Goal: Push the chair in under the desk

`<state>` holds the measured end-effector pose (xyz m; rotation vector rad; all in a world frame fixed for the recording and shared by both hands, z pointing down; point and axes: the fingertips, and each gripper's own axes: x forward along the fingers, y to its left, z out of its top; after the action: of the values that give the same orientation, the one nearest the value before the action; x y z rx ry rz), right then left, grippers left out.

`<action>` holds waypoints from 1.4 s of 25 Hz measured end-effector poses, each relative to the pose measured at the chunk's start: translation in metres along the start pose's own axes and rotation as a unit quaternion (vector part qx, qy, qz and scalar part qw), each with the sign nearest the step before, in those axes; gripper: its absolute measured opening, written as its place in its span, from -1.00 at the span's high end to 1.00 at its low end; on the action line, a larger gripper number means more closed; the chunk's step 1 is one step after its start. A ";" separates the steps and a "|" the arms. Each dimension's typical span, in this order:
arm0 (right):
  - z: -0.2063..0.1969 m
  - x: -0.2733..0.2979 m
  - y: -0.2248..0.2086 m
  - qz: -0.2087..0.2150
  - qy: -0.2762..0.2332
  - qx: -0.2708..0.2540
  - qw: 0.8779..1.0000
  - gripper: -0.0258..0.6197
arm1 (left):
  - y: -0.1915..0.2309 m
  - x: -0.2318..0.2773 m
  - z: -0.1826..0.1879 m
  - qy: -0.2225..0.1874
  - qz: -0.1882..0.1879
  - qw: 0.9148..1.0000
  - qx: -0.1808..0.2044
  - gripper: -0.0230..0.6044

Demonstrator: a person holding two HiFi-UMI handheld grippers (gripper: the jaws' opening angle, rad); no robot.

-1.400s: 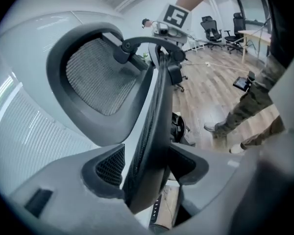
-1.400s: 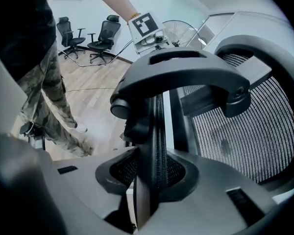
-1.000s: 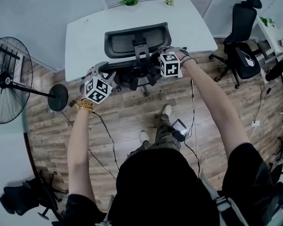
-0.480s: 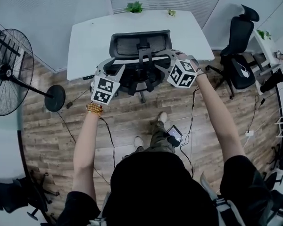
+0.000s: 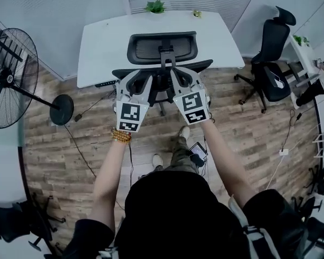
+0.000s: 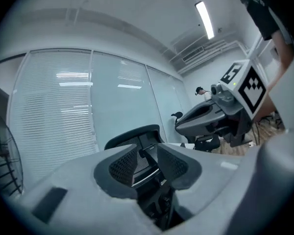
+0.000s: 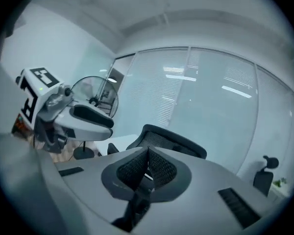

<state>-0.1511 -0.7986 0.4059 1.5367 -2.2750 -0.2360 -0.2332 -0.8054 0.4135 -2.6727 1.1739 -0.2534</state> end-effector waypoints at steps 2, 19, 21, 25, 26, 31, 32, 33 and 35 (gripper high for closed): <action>-0.004 -0.007 0.008 -0.034 -0.006 0.039 0.999 0.91 | -0.003 -0.010 -0.004 -0.002 0.021 1.000 -0.010 0.53; -0.066 -0.012 0.055 -0.013 0.051 0.120 0.991 0.92 | -0.027 -0.030 -0.069 0.051 0.049 0.995 -0.070 0.89; -0.073 -0.011 0.047 -0.010 0.059 0.123 0.991 0.92 | -0.028 -0.023 -0.072 0.058 0.047 0.995 -0.069 0.89; -0.089 -0.006 0.021 -0.010 0.073 0.120 0.990 0.92 | -0.027 -0.007 -0.076 0.070 0.045 0.995 -0.059 0.89; -0.091 -0.004 0.014 -0.009 0.074 0.116 0.990 0.92 | -0.024 -0.003 -0.077 0.072 0.046 0.995 -0.056 0.89; -0.098 0.012 -0.020 0.021 0.075 0.069 0.995 0.92 | -0.001 0.016 -0.084 0.091 0.058 0.994 -0.035 0.89; -0.103 0.014 -0.028 0.029 0.078 0.054 0.995 0.92 | 0.004 0.017 -0.088 0.099 0.060 0.993 -0.031 0.89; -0.109 0.017 -0.037 0.036 0.083 0.037 0.995 0.92 | 0.008 0.018 -0.092 0.109 0.061 0.992 -0.029 0.89; -0.123 0.020 -0.058 0.049 0.092 0.017 0.994 0.92 | 0.013 0.022 -0.101 0.129 0.063 0.989 -0.027 0.89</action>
<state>-0.0590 -0.8307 0.5023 1.3961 -2.2111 -0.0259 -0.2521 -0.8431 0.5093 -2.6567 1.4358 -0.5676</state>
